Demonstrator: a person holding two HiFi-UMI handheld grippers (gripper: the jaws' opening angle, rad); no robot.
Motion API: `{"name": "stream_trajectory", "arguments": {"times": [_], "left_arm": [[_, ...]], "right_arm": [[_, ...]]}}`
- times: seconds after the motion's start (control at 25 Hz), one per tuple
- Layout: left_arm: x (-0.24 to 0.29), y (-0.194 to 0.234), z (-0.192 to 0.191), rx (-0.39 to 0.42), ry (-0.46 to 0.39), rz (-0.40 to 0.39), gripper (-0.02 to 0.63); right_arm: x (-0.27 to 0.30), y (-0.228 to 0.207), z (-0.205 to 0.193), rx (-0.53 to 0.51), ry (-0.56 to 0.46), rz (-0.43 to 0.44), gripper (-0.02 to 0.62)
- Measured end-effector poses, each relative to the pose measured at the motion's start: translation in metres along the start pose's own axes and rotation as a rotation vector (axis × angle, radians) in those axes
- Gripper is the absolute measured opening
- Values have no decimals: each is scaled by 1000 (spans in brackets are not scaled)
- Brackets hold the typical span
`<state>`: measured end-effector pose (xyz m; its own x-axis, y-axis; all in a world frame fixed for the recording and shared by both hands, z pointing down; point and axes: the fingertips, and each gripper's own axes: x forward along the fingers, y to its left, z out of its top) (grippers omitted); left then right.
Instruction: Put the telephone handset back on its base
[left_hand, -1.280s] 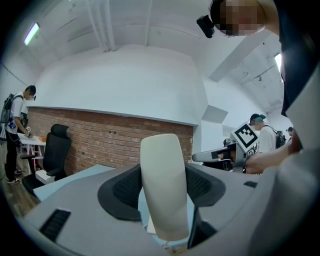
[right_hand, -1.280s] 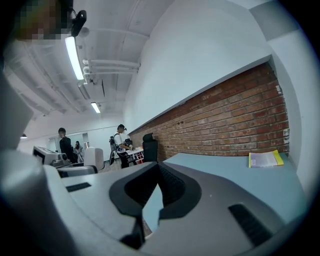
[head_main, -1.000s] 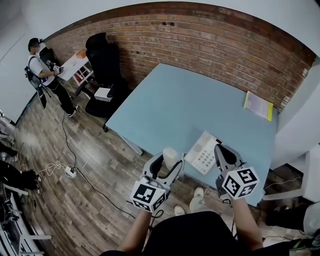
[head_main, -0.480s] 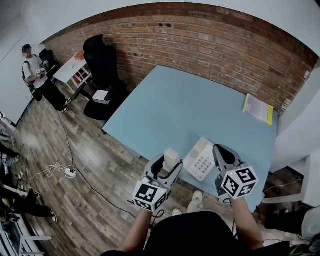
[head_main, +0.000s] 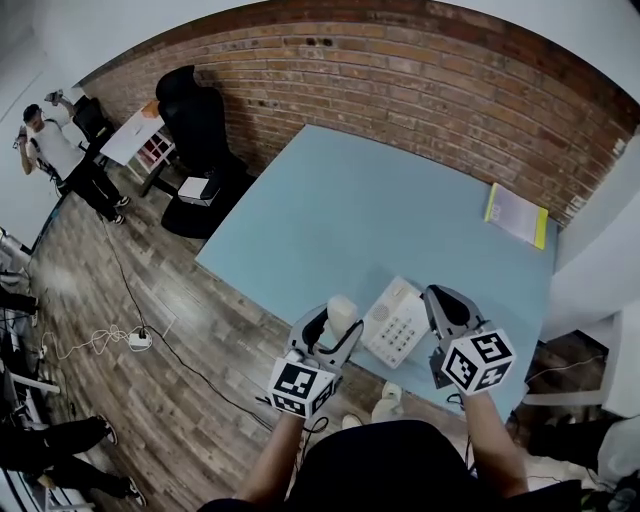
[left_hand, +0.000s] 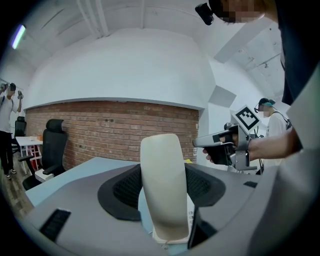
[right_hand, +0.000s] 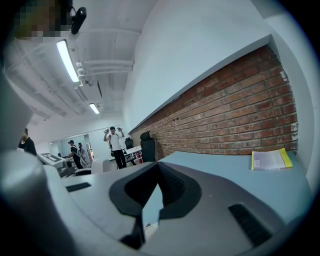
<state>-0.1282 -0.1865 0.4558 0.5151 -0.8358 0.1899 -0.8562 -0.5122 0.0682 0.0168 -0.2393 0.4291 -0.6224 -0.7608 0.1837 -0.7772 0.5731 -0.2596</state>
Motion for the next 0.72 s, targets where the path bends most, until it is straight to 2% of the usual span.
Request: {"name": "stream_trajectory", "arguments": {"times": [0.24, 0.72], "left_arm": [[23, 5, -16, 1, 57, 13, 258], [54, 13, -41, -33, 110, 30, 258]], "right_arm": [[8, -21, -1, 12, 19, -1, 12], [26, -48, -8, 32, 53, 0, 12]]}}
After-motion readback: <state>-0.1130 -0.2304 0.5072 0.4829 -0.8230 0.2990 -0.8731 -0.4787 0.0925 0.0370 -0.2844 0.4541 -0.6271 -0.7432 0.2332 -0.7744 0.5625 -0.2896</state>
